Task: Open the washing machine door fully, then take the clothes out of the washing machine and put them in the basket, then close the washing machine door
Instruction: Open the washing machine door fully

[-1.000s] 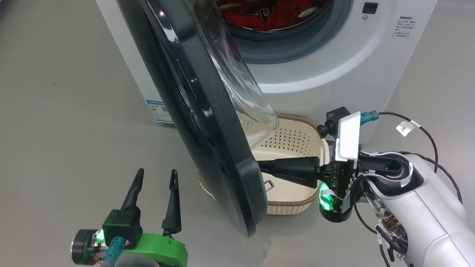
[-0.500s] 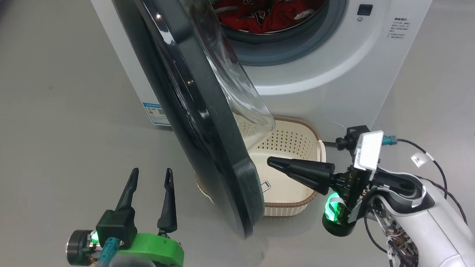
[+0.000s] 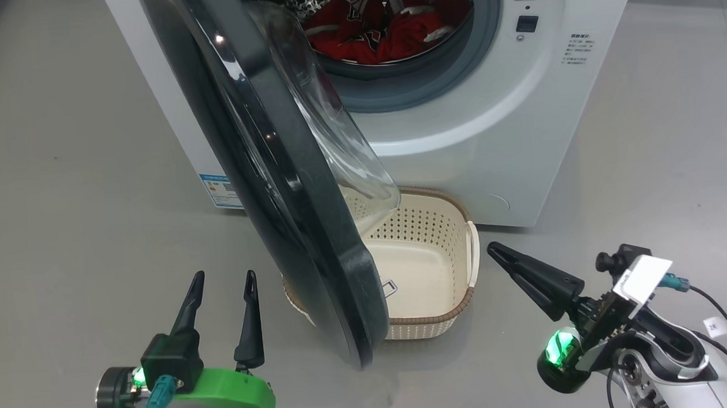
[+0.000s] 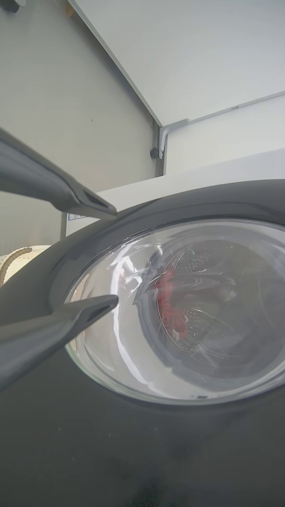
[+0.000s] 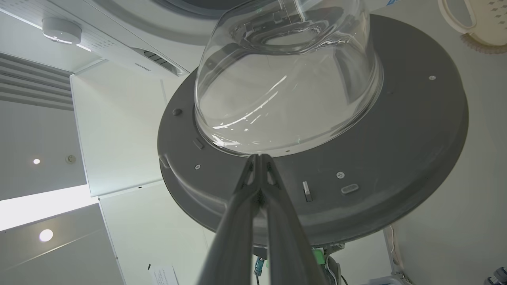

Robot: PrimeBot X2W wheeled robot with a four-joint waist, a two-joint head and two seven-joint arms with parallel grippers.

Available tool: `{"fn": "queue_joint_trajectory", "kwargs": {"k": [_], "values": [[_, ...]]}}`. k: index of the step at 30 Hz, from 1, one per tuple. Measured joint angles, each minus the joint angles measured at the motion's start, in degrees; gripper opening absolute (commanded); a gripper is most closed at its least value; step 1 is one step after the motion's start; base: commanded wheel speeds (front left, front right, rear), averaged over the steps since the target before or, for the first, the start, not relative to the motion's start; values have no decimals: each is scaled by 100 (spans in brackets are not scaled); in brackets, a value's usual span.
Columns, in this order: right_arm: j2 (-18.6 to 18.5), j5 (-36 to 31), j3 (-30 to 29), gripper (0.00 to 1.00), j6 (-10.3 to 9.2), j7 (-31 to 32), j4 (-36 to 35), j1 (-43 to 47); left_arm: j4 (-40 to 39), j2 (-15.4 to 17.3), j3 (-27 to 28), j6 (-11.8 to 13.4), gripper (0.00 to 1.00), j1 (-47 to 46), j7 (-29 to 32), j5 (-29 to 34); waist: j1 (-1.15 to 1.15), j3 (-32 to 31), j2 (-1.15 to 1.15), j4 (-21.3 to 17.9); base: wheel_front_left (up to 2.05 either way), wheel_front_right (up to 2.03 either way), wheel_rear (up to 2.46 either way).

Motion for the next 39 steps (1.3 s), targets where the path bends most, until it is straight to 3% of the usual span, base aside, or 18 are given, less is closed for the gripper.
{"fn": "queue_joint_trajectory", "kwargs": {"k": [5,6,7,8,10,18,24,29,36,39], "values": [[-136,-335,-193,0,75,-399,-266,342,10,0,33,0,100,20,0,55,0,-77,0,-94,0,0,0],[-169,-413,-236,4,96,-471,-318,403,10,0,36,0,100,31,0,58,0,-90,0,-111,0,0,0],[-197,-502,-287,28,99,-567,-371,470,18,0,36,0,100,47,0,66,0,-104,0,-126,0,0,0],[-216,-617,-366,43,100,-723,-419,534,31,0,30,0,100,58,0,74,0,-120,0,-137,0,0,0],[-272,-892,-568,100,110,-1083,-480,671,51,1,14,0,100,72,0,74,0,-151,0,-150,0,0,0],[-474,-2415,-1190,100,116,-2867,-503,1061,63,3,55,-1,100,93,0,97,0,-256,0,-216,0,0,0],[-708,-3777,-1228,100,116,-3968,-514,1271,83,5,11,-8,100,117,0,103,0,-269,0,-245,0,0,0],[-1268,-5448,-1033,100,109,-4908,-594,1398,88,5,13,-9,100,120,0,103,0,-265,0,-259,0,0,0],[-1646,-7159,-667,100,-337,-5798,-650,1571,122,7,31,-53,100,124,0,105,0,-258,0,-324,0,0,0],[-1886,-7807,-542,100,-581,-5887,-654,1666,141,8,30,-57,100,124,0,105,0,-265,0,-340,0,0,0]]}}
